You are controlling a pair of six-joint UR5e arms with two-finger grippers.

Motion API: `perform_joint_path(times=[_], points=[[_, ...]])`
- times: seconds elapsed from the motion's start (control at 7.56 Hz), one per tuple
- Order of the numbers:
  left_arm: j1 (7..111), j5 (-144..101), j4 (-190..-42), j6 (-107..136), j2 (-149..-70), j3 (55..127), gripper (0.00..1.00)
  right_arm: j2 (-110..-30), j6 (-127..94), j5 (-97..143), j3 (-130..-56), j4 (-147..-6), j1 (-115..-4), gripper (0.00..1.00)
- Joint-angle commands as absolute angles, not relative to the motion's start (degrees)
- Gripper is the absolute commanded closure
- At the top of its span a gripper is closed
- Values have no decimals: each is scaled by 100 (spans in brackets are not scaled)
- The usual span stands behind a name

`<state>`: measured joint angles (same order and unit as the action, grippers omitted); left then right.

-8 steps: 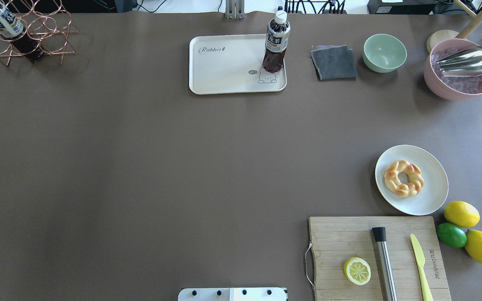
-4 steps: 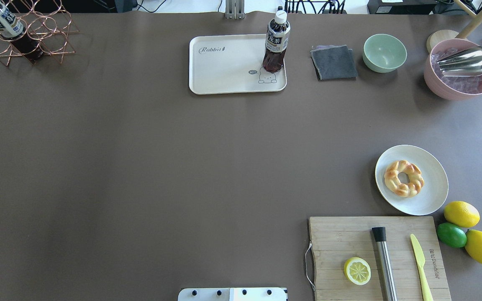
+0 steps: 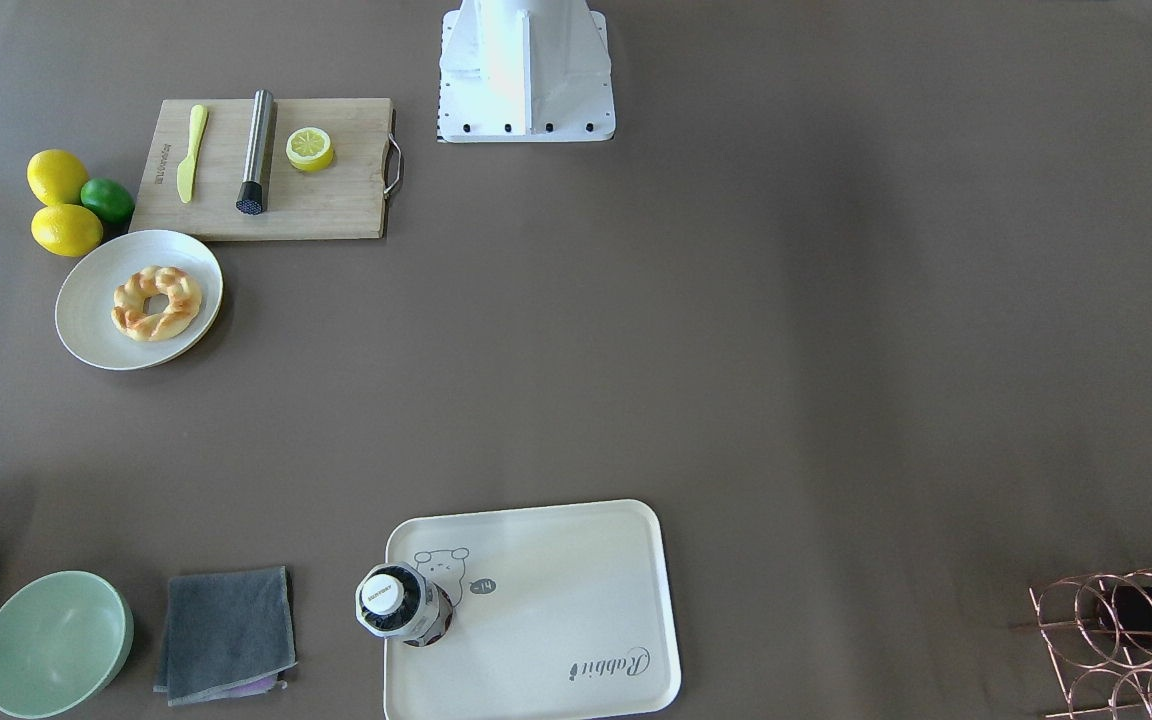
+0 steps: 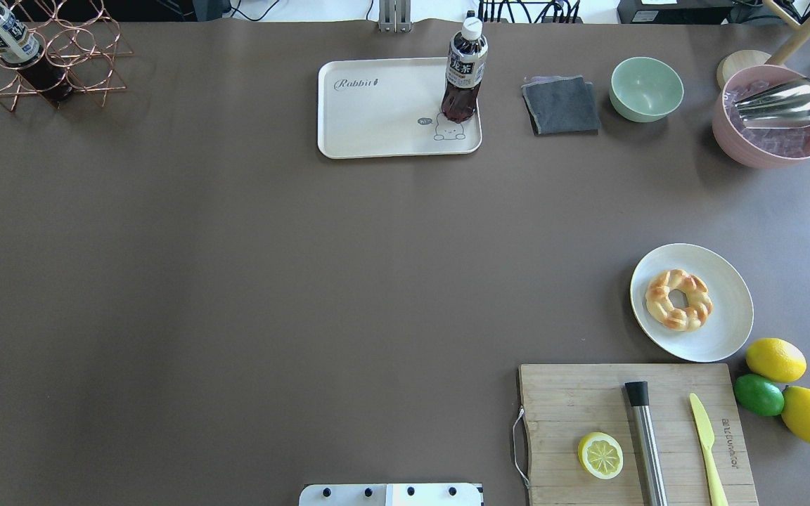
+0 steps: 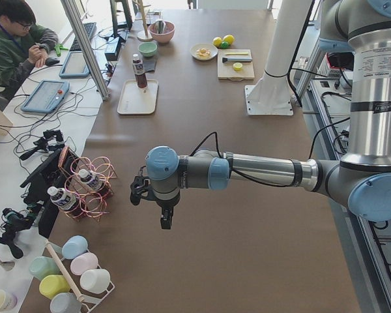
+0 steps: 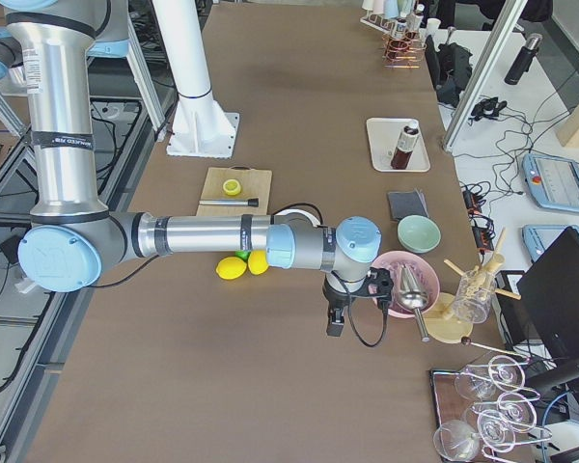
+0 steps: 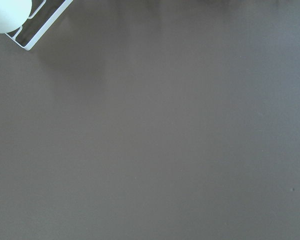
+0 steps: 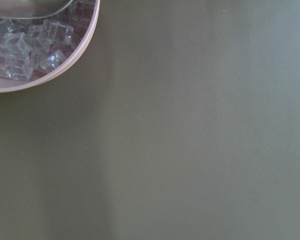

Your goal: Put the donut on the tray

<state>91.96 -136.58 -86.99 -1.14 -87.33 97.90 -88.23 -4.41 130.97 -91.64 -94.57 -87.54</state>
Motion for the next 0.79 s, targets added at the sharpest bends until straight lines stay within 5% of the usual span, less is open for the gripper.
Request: perform_joint_path(times=[0.0, 0.66], points=[[9193, -13667, -8701, -114, -8684, 9888, 1, -8842, -431, 13078, -9132, -9492, -8754, 0], [9211, -13658, -8745, -62, -8780, 10020, 1, -8825, -431, 13070, -9123, -9431, -8754, 0]])
